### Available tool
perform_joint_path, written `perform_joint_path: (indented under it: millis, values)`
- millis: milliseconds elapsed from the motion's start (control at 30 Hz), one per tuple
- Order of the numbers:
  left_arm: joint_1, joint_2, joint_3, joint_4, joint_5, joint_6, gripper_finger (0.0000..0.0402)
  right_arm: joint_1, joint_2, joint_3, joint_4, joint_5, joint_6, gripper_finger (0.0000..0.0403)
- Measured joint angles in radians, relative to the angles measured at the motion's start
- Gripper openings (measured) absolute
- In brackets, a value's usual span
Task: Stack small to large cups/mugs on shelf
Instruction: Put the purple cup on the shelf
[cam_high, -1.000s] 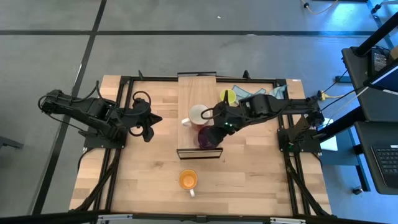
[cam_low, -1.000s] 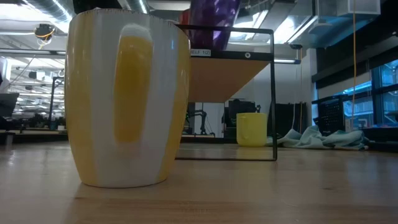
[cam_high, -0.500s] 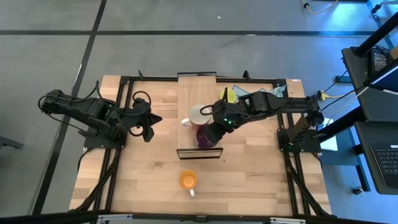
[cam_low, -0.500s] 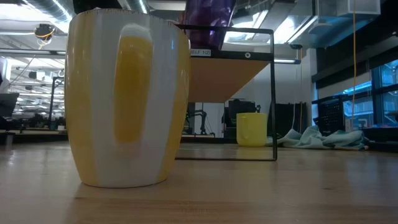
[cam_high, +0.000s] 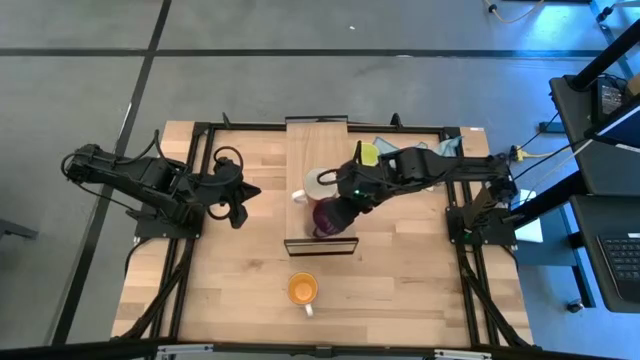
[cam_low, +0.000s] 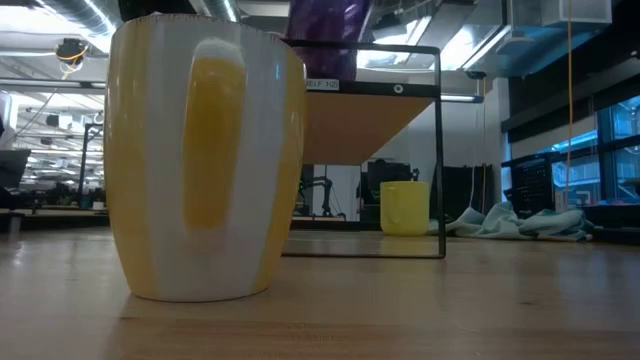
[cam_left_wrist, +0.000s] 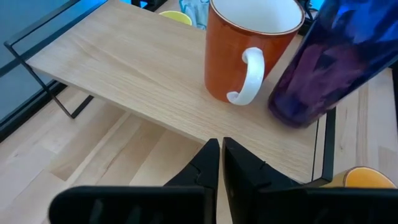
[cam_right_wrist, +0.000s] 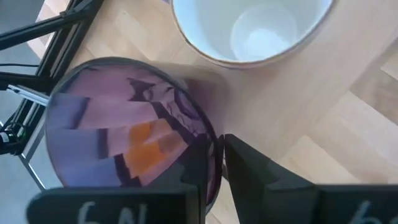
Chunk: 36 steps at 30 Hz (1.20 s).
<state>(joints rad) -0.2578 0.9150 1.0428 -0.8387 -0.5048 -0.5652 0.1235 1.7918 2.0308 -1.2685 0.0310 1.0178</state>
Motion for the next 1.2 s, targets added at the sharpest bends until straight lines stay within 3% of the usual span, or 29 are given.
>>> perform_joint_path:
  millis: [633,967,1200]
  values:
    - [0.000,0.000,0.000,0.001,0.000,0.000,0.0014,-0.010,-0.006,0.000,0.047,-0.071,-0.008,0.0057]
    - [0.000,0.000,0.000,0.007,0.000,-0.008,0.0014,-0.029,-0.008,0.000,0.047,-0.067,-0.017,0.0110]
    - [0.000,0.000,0.000,0.010,0.000,-0.008,0.0014,-0.037,-0.011,0.010,0.058,-0.063,-0.033,0.0126]
